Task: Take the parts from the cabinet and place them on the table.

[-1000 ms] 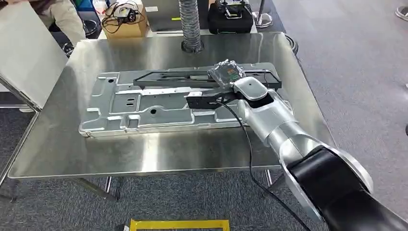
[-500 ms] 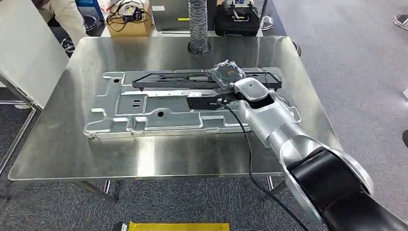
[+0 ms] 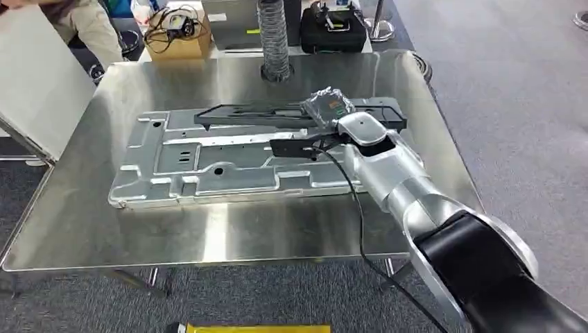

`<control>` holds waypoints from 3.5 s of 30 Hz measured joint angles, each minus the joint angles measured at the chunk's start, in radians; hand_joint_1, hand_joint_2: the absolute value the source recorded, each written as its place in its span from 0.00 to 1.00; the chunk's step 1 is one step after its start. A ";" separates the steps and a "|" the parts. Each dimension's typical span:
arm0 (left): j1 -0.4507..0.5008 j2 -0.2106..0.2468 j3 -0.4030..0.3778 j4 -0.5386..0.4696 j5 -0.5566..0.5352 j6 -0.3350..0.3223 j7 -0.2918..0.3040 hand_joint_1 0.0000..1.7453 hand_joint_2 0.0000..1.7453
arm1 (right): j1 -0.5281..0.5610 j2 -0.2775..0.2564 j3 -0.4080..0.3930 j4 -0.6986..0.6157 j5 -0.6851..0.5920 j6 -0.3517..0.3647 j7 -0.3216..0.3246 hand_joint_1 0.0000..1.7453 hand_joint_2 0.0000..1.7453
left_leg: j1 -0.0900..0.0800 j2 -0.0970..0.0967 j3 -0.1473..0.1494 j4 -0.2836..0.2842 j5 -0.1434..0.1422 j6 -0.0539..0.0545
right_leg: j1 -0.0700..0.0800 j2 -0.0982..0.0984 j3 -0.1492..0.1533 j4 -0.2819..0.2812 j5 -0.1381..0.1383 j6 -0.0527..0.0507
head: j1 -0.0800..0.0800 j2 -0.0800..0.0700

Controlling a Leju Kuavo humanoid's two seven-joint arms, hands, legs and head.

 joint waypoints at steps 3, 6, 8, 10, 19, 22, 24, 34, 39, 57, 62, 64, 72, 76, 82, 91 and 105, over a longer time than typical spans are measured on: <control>0.002 0.000 0.000 0.000 0.005 -0.007 -0.002 0.00 1.00 | 0.009 0.000 0.000 0.001 0.006 0.000 0.000 1.00 1.00 | 0.000 0.000 -0.088 0.156 -0.035 -0.005 | 0.002 0.000 0.001 0.004 -0.005 -0.002 | 0.000 0.000; 0.001 0.000 0.000 0.000 0.005 -0.008 -0.004 0.00 1.00 | 0.009 0.000 -0.001 0.001 0.008 0.000 0.000 1.00 1.00 | 0.001 0.002 0.007 -0.065 0.101 0.000 | 0.002 0.002 0.008 0.013 -0.015 0.004 | 0.000 0.000; 0.000 0.000 0.000 0.000 0.005 -0.010 -0.005 0.00 1.00 | 0.006 0.000 -0.002 0.001 0.010 0.000 0.000 1.00 1.00 | -0.005 0.002 0.055 -0.161 0.111 0.008 | 0.010 0.004 0.005 0.023 -0.023 0.013 | 0.000 0.000; 0.001 0.000 0.000 0.000 0.006 -0.011 -0.007 0.00 1.00 | 0.008 0.000 -0.002 0.002 0.011 0.000 0.000 1.00 1.00 | -0.005 -0.001 0.050 -0.156 0.113 0.020 | 0.008 0.004 0.004 0.020 -0.021 0.021 | 0.000 0.000; 0.001 0.000 0.002 0.000 0.020 -0.032 -0.016 0.00 1.00 | 0.013 0.000 -0.007 0.005 0.014 0.000 -0.002 0.00 0.00 | 0.000 0.000 0.057 -0.169 0.121 0.048 | 0.000 0.000 -0.142 0.323 -0.140 0.051 | 0.009 0.000; 0.000 -0.001 0.003 0.000 0.023 -0.032 -0.016 0.00 1.00 | 0.005 0.000 -0.013 0.005 0.017 0.000 -0.002 0.00 0.00 | -0.001 -0.003 0.060 -0.166 0.116 0.042 | 0.001 0.000 -0.017 0.058 -0.008 0.034 | 0.010 0.000; 0.000 0.000 0.003 0.000 0.023 -0.031 -0.016 0.00 1.00 | -0.002 0.001 -0.014 0.005 0.017 -0.001 -0.003 0.00 0.00 | -0.007 -0.002 0.056 -0.164 0.113 0.032 | 0.009 -0.002 -0.002 0.018 -0.015 0.027 | 0.008 0.000; 0.003 0.000 0.004 0.000 0.006 -0.002 -0.010 0.00 0.00 | 0.005 0.005 -0.019 0.006 0.020 0.000 -0.003 0.00 0.00 | -0.001 0.001 -0.087 0.148 -0.020 -0.005 | 0.005 -0.004 0.011 0.003 -0.010 -0.003 | 0.003 0.000; -0.001 0.001 0.003 0.000 0.000 -0.002 -0.008 0.00 0.00 | 0.001 0.004 -0.026 0.006 0.023 -0.002 -0.002 0.00 0.00 | -0.004 0.001 0.059 -0.158 0.107 0.013 | 0.013 0.001 0.005 0.022 -0.021 0.015 | 0.003 0.000; -0.004 -0.001 -0.008 0.000 -0.008 0.016 -0.004 0.00 0.00 | 0.001 0.001 -0.040 0.008 0.027 -0.017 -0.006 0.00 0.00 | -0.008 0.000 0.063 -0.168 0.115 0.025 | 0.018 -0.002 0.006 0.019 -0.020 0.015 | 0.007 0.000; -0.004 0.000 -0.008 0.000 -0.003 0.036 -0.024 0.00 0.00 | -0.004 0.015 -0.042 -0.003 0.034 -0.023 -0.018 0.00 0.00 | -0.005 0.001 -0.028 0.039 -0.004 0.005 | 0.007 -0.005 0.016 -0.001 -0.011 -0.005 | 0.000 0.000; -0.001 0.000 -0.008 0.000 0.006 0.040 -0.022 0.00 0.00 | 0.002 0.019 -0.042 -0.005 0.042 -0.024 -0.024 0.00 0.00 | -0.003 0.001 -0.087 0.157 -0.034 -0.001 | 0.008 -0.005 0.015 0.002 -0.012 -0.006 | 0.000 0.000; 0.003 0.000 0.006 0.000 0.027 0.038 0.065 0.00 0.00 | 0.000 0.039 -0.042 -0.035 0.051 -0.028 -0.037 0.00 0.00 | -0.005 -0.001 0.058 -0.154 0.107 0.024 | 0.013 -0.002 0.007 0.019 -0.019 0.022 | -0.002 0.000; 0.000 -0.001 0.011 0.000 0.027 0.035 0.072 0.00 0.00 | -0.005 0.040 -0.042 -0.044 0.051 -0.033 -0.037 0.00 0.00 | 0.002 0.002 0.059 -0.167 0.121 0.047 | 0.007 -0.002 -0.039 0.127 -0.099 0.044 | 0.004 0.000; 0.005 -0.001 0.016 0.000 0.027 0.030 0.092 0.00 0.00 | 0.009 0.040 -0.040 -0.055 0.054 -0.034 -0.040 0.00 0.00 | -0.002 0.001 0.045 -0.156 0.127 0.048 | 0.005 -0.002 -0.041 0.183 -0.095 0.042 | 0.003 0.000; 0.002 -0.002 0.016 0.000 0.025 0.029 0.098 0.00 0.00 | 0.003 0.044 -0.037 -0.084 0.056 -0.033 -0.042 0.00 0.00 | -0.006 0.001 0.009 -0.090 0.063 0.004 | 0.007 -0.009 0.022 -0.007 -0.003 -0.004 | -0.001 0.000; -0.009 -0.001 0.016 0.000 0.023 0.029 0.101 0.00 0.00 | 0.007 0.042 -0.031 -0.089 0.056 -0.030 -0.043 0.00 0.00 | -0.004 0.004 0.118 -0.160 0.069 0.049 | 0.004 -0.006 -0.083 0.023 0.061 0.046 | -0.005 0.000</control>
